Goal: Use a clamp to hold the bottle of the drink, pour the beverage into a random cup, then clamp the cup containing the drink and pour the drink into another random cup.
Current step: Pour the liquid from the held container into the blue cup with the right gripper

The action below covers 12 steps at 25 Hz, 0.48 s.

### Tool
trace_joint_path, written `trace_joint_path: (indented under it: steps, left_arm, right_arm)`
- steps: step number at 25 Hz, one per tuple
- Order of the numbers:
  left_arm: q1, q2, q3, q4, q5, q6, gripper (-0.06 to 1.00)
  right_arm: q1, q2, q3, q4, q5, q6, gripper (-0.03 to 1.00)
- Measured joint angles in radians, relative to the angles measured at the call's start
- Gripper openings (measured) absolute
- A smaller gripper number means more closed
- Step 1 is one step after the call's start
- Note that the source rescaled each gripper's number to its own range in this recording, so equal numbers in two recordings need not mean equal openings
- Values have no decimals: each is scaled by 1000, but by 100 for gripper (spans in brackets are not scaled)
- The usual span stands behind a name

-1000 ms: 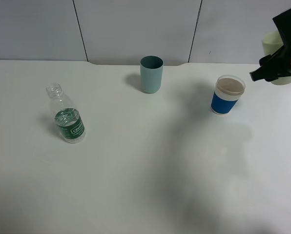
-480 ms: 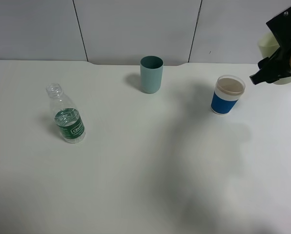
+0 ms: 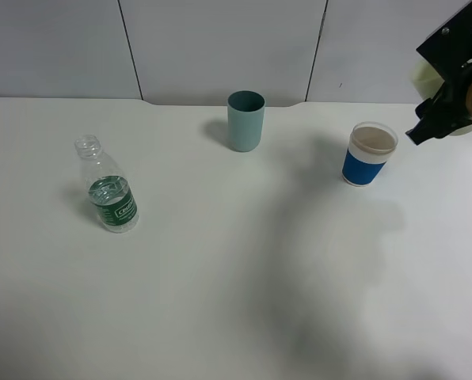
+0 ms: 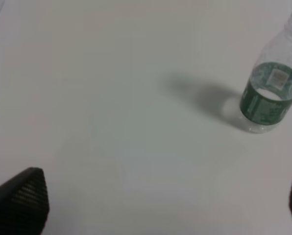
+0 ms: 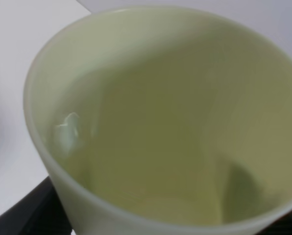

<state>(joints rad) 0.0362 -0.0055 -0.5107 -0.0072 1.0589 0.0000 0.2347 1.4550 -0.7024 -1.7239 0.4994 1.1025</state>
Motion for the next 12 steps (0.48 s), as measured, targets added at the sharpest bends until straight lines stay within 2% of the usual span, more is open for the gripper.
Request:
trace_joint_path:
  steps: [12]
  left_arm:
    - [0,0,0,0,-1,0,100]
  right_arm:
    - [25,59,0,1,45,-90,3]
